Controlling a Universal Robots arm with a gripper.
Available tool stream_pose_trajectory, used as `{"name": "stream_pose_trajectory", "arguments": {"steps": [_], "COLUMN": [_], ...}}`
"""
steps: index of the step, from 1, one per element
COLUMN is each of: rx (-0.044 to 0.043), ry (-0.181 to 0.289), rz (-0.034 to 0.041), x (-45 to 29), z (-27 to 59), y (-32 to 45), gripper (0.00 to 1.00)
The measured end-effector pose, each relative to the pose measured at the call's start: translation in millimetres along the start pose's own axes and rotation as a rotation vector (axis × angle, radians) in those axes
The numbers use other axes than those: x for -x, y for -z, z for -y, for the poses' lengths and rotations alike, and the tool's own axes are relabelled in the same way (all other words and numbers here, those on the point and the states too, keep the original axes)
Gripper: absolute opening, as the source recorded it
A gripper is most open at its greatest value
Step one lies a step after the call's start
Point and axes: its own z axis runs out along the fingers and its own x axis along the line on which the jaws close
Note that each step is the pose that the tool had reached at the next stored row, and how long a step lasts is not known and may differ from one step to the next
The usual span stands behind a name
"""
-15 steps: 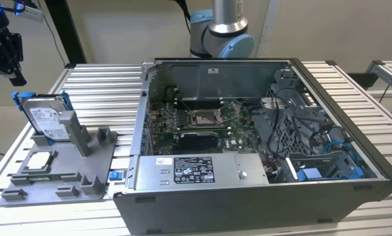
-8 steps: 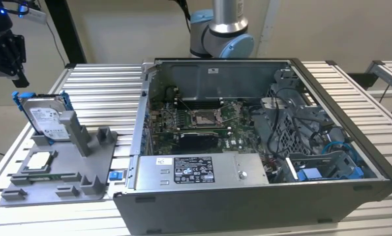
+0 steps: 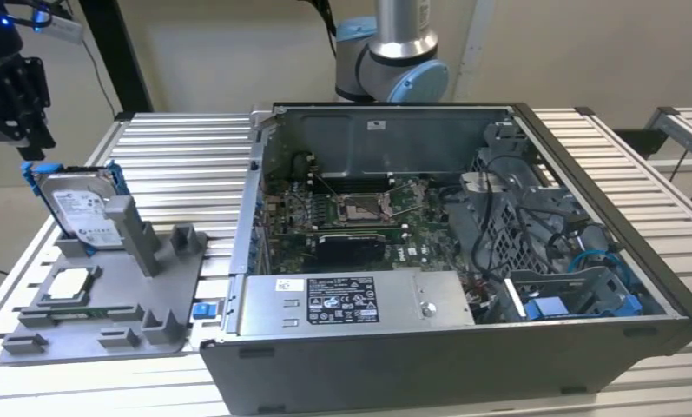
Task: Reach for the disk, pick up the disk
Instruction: 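Pick up the disk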
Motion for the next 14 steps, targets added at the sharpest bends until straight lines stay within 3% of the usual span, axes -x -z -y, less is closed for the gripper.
{"name": "stream_pose_trajectory", "arguments": {"steps": [14], "rx": [0.0000], "ry": [0.000], "rz": [-0.0009], "x": [0.0], "z": [0.6], "y": [-22.3], "gripper": [1.00]}}
